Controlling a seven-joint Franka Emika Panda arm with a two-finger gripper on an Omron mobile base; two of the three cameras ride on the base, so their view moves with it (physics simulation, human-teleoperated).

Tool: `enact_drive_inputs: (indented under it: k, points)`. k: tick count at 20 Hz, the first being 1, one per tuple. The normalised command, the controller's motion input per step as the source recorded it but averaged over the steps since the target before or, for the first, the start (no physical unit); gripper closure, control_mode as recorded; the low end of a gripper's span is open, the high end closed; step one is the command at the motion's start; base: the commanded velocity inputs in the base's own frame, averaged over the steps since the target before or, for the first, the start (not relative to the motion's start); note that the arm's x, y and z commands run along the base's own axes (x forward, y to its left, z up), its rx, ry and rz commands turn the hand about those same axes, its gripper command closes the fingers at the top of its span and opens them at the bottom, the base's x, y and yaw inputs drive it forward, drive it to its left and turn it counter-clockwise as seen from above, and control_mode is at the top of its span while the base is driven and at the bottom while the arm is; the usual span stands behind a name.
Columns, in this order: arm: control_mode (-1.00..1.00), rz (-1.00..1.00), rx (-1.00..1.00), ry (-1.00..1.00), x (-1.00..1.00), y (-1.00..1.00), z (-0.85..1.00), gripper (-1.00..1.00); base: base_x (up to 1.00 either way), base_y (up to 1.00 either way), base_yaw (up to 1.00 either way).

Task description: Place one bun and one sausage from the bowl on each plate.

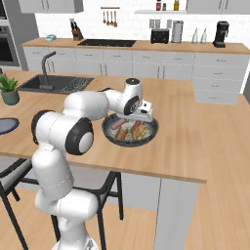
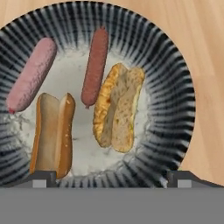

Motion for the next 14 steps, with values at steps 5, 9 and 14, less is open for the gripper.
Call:
enact_drive_inputs:
  k: [5, 9, 14]
  points:
    - [-1.0, 0.0, 0.0, 0.0, 0.31, 0.0, -0.23, -1.0, 0.0, 0.0, 0.0]
    - [-1.0, 0.0, 0.0, 0.01, 0.38, -0.01, -0.2, -1.0, 0.0, 0.0, 0.0]
    - [-1.0, -0.01, 0.0, 0.02, 0.34, -0.01, -0.21, -1.0, 0.0, 0.0, 0.0]
